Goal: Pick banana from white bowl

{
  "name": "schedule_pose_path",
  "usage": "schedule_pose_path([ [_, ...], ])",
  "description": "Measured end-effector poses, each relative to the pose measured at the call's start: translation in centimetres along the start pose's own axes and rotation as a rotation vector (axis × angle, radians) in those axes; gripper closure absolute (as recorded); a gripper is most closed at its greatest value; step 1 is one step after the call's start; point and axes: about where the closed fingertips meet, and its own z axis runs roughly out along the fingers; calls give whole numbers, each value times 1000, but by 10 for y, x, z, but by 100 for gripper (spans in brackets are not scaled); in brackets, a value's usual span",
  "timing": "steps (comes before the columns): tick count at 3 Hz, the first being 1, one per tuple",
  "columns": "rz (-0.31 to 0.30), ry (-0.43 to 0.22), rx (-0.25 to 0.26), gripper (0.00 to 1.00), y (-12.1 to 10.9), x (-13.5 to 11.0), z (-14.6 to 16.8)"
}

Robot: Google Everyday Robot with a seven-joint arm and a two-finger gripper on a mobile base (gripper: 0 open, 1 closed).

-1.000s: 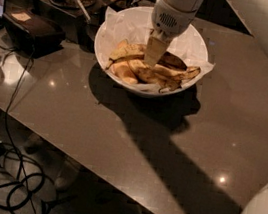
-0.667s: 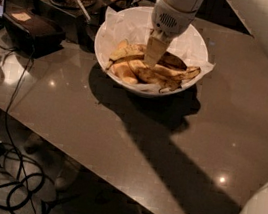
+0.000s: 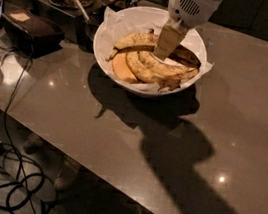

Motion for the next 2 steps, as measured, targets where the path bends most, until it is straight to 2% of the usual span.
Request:
schedule_pose_path([
  [1,40,-23,28,100,5,0,-5],
  [2,33,-30,15,100,7,-5,-2],
])
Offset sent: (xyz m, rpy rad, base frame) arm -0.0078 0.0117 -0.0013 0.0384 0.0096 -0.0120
